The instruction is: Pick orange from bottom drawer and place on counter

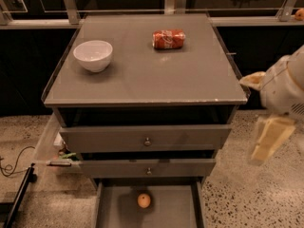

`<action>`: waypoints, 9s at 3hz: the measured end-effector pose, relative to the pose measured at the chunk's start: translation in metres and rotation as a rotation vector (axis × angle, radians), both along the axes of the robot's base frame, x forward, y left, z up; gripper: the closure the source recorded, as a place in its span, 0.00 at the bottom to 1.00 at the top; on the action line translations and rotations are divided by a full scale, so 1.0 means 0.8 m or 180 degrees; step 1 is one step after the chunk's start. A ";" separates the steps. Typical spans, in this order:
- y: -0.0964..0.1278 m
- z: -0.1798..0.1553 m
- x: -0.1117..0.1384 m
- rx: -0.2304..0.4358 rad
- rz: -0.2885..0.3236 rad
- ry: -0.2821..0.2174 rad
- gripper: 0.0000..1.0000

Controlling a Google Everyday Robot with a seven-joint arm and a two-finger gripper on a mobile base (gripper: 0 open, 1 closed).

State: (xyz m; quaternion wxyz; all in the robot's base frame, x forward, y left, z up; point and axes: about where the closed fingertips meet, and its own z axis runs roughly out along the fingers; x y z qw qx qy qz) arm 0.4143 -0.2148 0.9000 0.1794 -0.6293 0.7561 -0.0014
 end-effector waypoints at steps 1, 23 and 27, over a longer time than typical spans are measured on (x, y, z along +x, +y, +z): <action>0.000 -0.062 -0.011 0.0357 0.0113 -0.0113 0.00; 0.254 -0.859 0.095 0.2369 0.0628 -0.0259 0.00; 0.284 -0.933 0.115 0.2490 0.0663 0.0070 0.00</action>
Offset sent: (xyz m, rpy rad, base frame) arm -0.0001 0.0168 -0.1683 0.3538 -0.0940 0.0307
